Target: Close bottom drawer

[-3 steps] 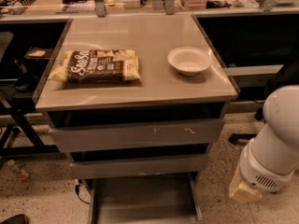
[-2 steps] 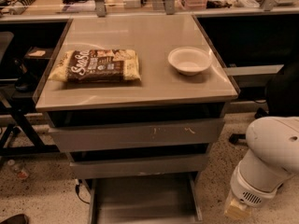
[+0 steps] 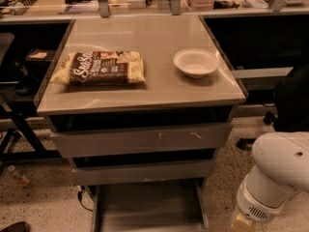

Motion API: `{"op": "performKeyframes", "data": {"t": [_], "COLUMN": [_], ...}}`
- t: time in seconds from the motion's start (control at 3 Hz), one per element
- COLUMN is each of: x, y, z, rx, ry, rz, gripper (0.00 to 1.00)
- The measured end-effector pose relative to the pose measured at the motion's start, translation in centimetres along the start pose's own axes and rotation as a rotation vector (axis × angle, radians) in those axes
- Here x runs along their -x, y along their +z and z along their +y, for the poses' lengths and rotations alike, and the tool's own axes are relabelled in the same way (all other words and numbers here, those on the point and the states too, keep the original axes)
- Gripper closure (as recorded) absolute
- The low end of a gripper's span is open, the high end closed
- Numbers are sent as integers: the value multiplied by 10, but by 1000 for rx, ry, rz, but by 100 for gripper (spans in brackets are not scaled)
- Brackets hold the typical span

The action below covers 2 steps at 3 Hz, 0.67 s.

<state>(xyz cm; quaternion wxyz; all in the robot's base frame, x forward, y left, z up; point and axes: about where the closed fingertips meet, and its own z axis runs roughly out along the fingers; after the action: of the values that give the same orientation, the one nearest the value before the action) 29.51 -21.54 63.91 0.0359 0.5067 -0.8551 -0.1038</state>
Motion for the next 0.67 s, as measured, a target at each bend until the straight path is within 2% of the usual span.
{"op": "performKeyframes", "data": {"t": [0.33, 0.67], "x": [-20, -29], "y": [68, 134], "z": [-2, -17], "rx": [44, 88], "ry": [95, 172], "rz": [3, -2], "gripper": [100, 100]}}
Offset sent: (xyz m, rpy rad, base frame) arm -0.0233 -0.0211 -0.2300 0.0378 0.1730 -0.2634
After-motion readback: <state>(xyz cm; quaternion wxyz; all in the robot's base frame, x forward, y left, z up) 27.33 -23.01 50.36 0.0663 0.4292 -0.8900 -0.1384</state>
